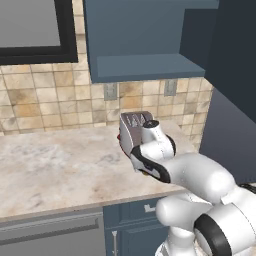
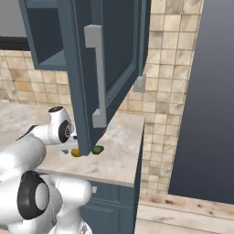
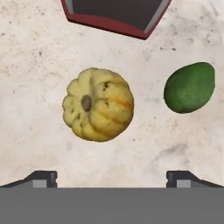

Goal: Pick the squash, avocado from the counter and place them in the cabinet. Then close the cabinet.

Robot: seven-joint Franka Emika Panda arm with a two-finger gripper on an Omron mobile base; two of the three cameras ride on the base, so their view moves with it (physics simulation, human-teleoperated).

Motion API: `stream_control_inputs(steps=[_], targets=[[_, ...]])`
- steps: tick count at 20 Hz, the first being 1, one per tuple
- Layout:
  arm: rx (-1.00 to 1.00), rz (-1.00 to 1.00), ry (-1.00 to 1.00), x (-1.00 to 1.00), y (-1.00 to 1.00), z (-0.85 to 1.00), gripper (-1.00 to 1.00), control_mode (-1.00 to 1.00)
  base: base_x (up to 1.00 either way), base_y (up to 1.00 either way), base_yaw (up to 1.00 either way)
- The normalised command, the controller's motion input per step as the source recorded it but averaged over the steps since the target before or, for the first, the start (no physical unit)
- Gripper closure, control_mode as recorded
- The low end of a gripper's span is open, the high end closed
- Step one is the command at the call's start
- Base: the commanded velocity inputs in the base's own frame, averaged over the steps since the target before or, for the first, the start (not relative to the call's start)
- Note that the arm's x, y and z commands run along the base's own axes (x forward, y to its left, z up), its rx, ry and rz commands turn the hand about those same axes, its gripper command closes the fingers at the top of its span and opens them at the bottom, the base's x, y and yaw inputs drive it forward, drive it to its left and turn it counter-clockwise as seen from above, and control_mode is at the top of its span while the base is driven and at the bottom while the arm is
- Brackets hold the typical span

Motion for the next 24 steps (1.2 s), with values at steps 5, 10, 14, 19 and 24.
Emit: stream_control_inputs(steps=[5,10,14,19,24], targets=[[0.03,0.0,0.02,0.42,0.11,-0.29,-1.0,-1.0,0.0,0.0,0.0],[0.02,0.0,0.0,0.45,0.09,-0.25,-1.0,-1.0,0.0,0.0,0.0],[-0.13,0.0,0.0,0.18,0.02,-0.81,-1.0,-1.0,0.0,0.0,0.0],[-0.01,0.0,0.0,0.04,0.03,-0.97,1.0,-1.0,0.0,0.0,0.0],[0.0,0.0,0.0,0.0,0.0,-0.44,1.0,-1.0,0.0,0.0,0.0]])
